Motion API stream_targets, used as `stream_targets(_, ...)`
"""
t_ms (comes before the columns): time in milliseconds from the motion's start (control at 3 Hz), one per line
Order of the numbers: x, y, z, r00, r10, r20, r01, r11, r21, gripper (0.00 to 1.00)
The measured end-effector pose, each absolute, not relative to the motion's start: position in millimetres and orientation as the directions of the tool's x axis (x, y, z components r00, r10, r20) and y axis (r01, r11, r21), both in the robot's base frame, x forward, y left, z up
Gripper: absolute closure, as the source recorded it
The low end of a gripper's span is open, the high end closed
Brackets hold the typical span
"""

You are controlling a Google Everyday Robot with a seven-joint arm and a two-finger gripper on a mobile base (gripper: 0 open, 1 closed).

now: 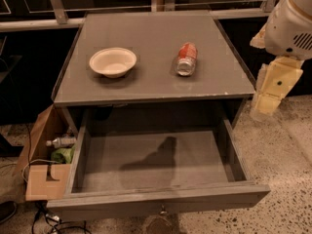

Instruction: Place coke can into top drawer

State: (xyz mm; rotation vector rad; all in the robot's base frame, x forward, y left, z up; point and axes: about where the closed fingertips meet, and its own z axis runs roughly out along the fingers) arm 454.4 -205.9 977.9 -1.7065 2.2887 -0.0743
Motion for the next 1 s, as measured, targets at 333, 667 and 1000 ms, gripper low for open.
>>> stream_targets(333,456.4,-205.4,976.9,-0.272,-0.941,-0.201,-0.928,0.312,-0.203,0.0)
stream_targets(667,475.6,-200.7,966.6,-0.385,-0.889,-0.249,-0.894,0.426,-0.139,0.0)
stream_targets(1000,504.9,-203.1,956.7,-0.529,-0.808,-0.26,-0.825,0.561,-0.065,0.0)
